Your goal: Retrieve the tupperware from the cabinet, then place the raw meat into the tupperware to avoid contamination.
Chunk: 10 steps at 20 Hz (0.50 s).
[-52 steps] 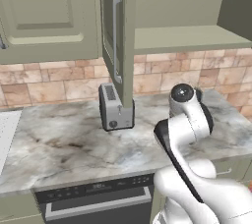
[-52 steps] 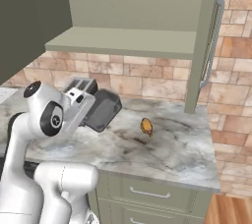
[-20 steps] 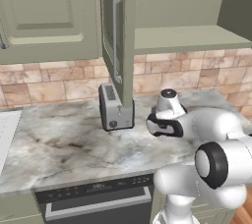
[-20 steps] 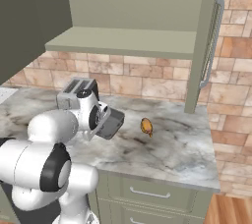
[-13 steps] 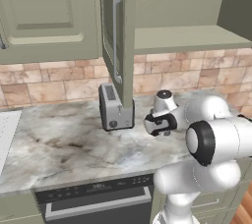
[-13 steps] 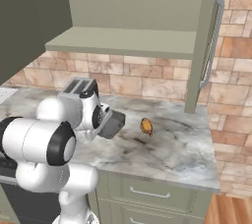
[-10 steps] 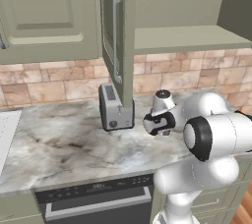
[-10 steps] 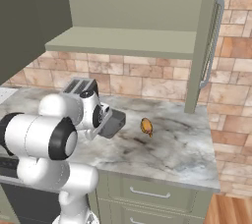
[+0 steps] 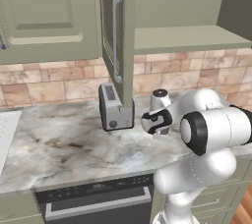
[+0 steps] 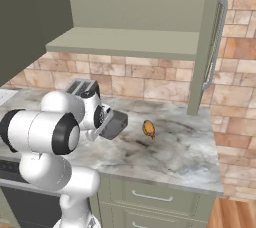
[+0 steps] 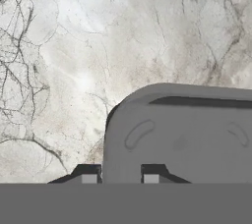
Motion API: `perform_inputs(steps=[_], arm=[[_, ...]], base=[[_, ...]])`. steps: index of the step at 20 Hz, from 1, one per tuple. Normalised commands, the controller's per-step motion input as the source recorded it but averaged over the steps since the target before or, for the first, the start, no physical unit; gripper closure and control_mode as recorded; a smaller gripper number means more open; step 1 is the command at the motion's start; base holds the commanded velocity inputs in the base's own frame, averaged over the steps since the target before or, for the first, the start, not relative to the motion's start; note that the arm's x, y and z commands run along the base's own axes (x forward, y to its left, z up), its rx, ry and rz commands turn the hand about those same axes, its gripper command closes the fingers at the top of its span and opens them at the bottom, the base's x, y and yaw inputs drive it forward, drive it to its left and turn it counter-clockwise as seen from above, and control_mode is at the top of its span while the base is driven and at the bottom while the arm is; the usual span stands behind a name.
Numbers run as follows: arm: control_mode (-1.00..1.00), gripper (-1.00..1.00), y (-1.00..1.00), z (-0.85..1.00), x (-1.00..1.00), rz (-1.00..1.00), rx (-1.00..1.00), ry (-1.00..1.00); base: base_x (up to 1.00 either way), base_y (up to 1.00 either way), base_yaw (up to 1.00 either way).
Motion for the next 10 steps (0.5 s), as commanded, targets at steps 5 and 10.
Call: perform_inputs(steps=[5, 10], arm=[[-1.00, -1.00, 0.00, 0.00, 0.00, 0.00, 0.00, 0.00], [-1.00, -1.00, 0.00, 0.00, 0.00, 0.00, 0.00, 0.00]], base=[[0.00, 0.00, 0.00], [0.00, 0.00, 0.00]])
